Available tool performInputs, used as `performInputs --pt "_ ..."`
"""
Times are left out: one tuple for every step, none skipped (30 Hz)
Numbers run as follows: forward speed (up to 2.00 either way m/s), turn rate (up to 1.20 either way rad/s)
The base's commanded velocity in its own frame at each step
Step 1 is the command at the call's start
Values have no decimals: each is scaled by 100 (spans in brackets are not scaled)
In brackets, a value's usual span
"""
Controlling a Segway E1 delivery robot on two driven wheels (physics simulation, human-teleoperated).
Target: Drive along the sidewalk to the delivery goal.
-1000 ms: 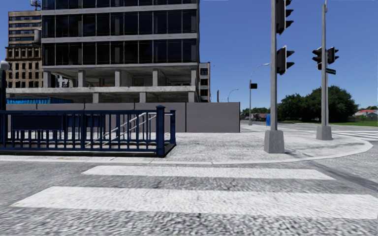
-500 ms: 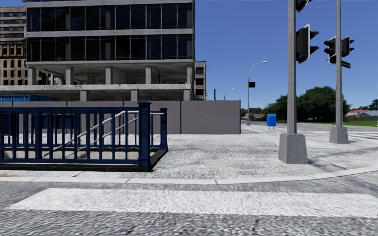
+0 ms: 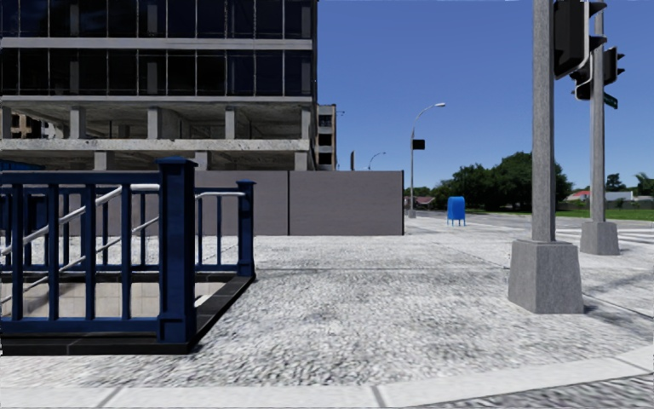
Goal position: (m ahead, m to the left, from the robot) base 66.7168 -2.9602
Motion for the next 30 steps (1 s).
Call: performInputs --pt "200 -34" --pt "200 -34" --pt "200 -34" --pt "200 -34" --pt "200 -34" --pt "200 -34" --pt "200 -34" --pt "200 -35" --pt "200 -35" --pt "200 -35" --pt "200 -35" --pt "200 -35" --pt "200 -35" --pt "200 -35" --pt "200 -35" --pt "200 -41" --pt "200 -45" --pt "200 -47" --pt "200 -47" --pt "200 -47" --pt "200 -47" --pt "200 -47" --pt "200 -47" --pt "200 -47" --pt "200 -47" --pt "200 -47" --pt "200 -47" --pt "200 -47" --pt "200 -47" --pt "200 -47"
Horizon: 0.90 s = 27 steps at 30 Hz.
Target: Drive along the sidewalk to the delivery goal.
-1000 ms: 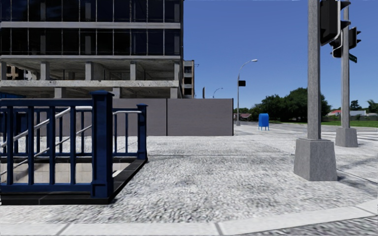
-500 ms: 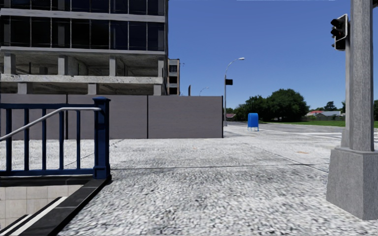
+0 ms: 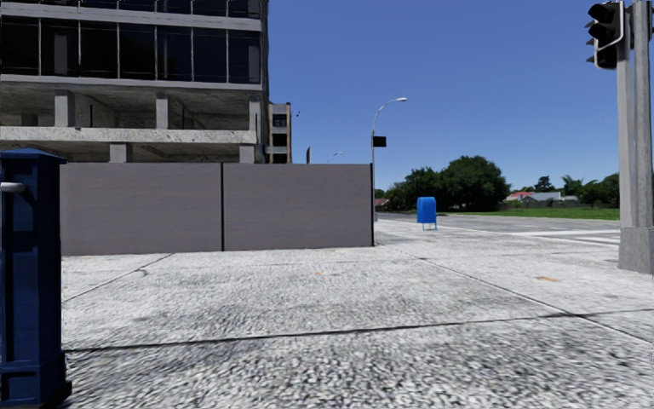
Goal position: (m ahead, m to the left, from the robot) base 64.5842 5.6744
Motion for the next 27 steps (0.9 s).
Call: performInputs --pt "200 -47" --pt "200 -47" --pt "200 -47" --pt "200 -47" --pt "200 -47" --pt "200 -47" --pt "200 -47" --pt "200 -47" --pt "200 -47" --pt "200 -47" --pt "200 -47" --pt "200 -47" --pt "200 -47" --pt "200 -47" --pt "200 -47" --pt "200 -47" --pt "200 -47" --pt "200 -47" --pt "200 -47" --pt "200 -47" --pt "200 -47" --pt "200 -47" --pt "200 -47" --pt "200 -47" --pt "200 -47" --pt "200 -47" --pt "200 -47"
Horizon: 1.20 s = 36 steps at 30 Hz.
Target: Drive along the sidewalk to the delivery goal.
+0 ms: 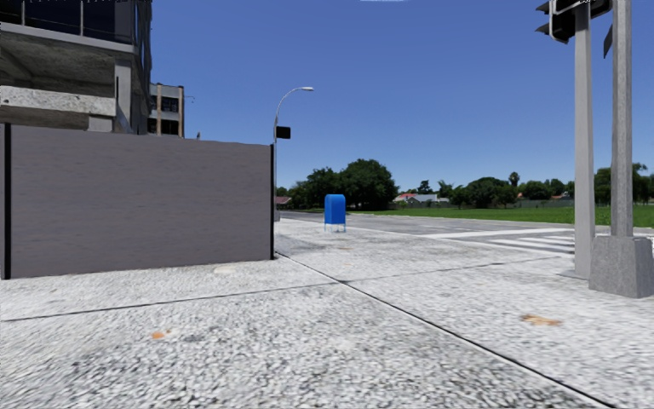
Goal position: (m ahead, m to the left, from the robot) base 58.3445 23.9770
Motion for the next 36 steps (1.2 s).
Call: performInputs --pt "200 -47" --pt "200 -47" --pt "200 -47" --pt "200 -47" --pt "200 -26" --pt "200 -2" --pt "200 0" --pt "200 0" --pt "200 0" --pt "200 0" --pt "200 0" --pt "200 0" --pt "200 0" --pt "200 0" --pt "200 0" --pt "200 0" --pt "200 0" --pt "200 0" --pt "200 0" --pt "200 0" --pt "200 0" --pt "200 0" --pt "200 0" --pt "200 0" --pt "200 0" --pt "200 0" --pt "200 0" --pt "200 0" --pt "200 0" --pt "200 0" --pt "200 0" --pt "200 0" --pt "200 0" --pt "200 0" --pt "200 0" --pt "200 0"
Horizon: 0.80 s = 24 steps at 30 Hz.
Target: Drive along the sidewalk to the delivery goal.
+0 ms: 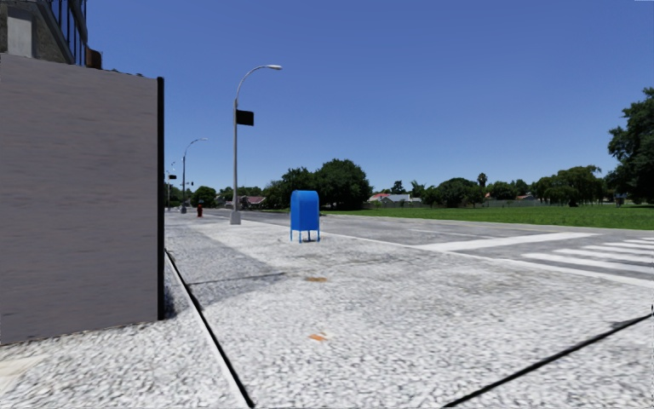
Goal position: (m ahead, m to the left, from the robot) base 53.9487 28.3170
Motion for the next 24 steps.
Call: performInputs --pt "200 0" --pt "200 0" --pt "200 6" --pt "200 6" --pt "200 11" --pt "200 15" --pt "200 19" --pt "200 21" --pt "200 21" --pt "200 23" --pt "200 24" --pt "200 25" --pt "200 25" --pt "200 26" --pt "200 26" --pt "200 26" --pt "200 26" --pt "200 27" --pt "200 27" --pt "200 27" --pt "200 27" --pt "200 28" --pt "200 28" --pt "200 28"
